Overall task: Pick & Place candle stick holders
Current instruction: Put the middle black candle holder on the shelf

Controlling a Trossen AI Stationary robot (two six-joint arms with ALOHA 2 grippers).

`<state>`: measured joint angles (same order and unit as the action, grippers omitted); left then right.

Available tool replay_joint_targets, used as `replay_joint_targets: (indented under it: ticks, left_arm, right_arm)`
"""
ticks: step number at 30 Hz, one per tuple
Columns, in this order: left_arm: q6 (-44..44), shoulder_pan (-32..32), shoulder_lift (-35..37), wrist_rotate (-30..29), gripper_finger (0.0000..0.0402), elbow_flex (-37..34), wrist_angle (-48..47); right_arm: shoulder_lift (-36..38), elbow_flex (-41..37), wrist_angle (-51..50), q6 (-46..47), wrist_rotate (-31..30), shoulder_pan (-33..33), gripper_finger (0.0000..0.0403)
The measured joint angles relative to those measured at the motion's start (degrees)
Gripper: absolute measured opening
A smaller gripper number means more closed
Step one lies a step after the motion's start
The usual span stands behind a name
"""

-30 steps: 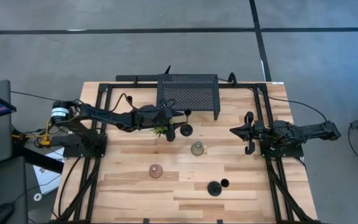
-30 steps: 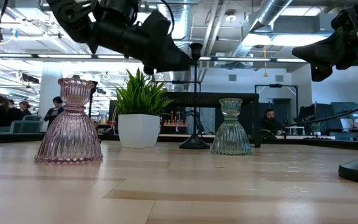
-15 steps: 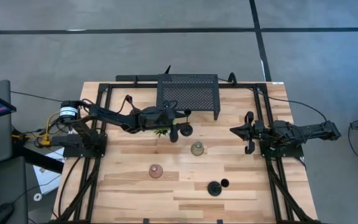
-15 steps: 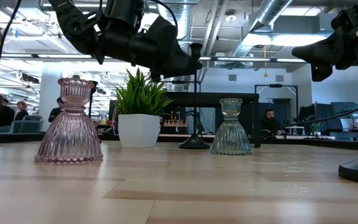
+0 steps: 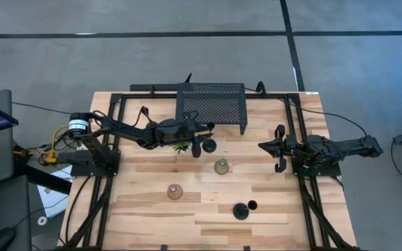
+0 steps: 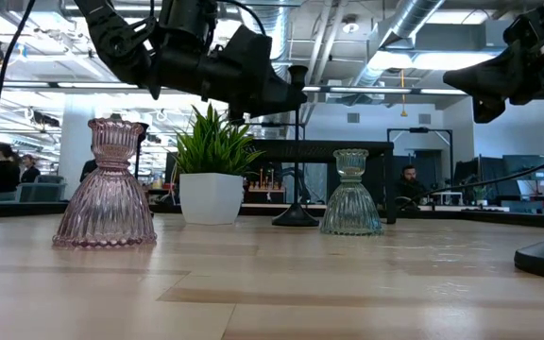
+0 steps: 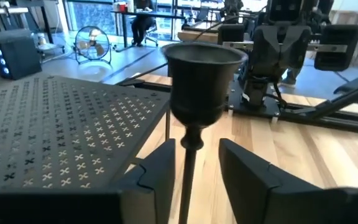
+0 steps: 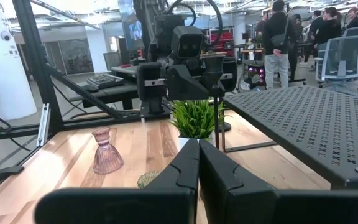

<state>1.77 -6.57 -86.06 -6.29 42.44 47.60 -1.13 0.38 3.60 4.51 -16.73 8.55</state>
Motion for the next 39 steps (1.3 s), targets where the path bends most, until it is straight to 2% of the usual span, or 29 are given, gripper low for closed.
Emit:
replay_joint_targets:
  ticks: [9, 24, 27, 39]
  left_arm:
    - [0.2, 0.0, 0.0, -0.1, 0.0052, 0.0, 0.4]
    - [-0.2, 0.0, 0.0, 0.1, 0.0013, 0.0, 0.2]
    - [-0.2, 0.0, 0.0, 0.0, 0.0020, 0.0, 0.2]
    - [0.5, -0.2, 0.0, -0.1, 0.0092, 0.0, -0.2]
  right_arm:
    - [0.0, 0.0, 0.0, 0.0, 0.0, 0.0, 0.0000]
    - [0.0, 0.0, 0.0, 0.0, 0.1, 0.0, 0.0000]
    - [0.0, 0.0, 0.0, 0.0, 0.1, 0.0, 0.0000]
    - [0.0, 0.0, 0.0, 0.0, 0.1, 0.0, 0.0000]
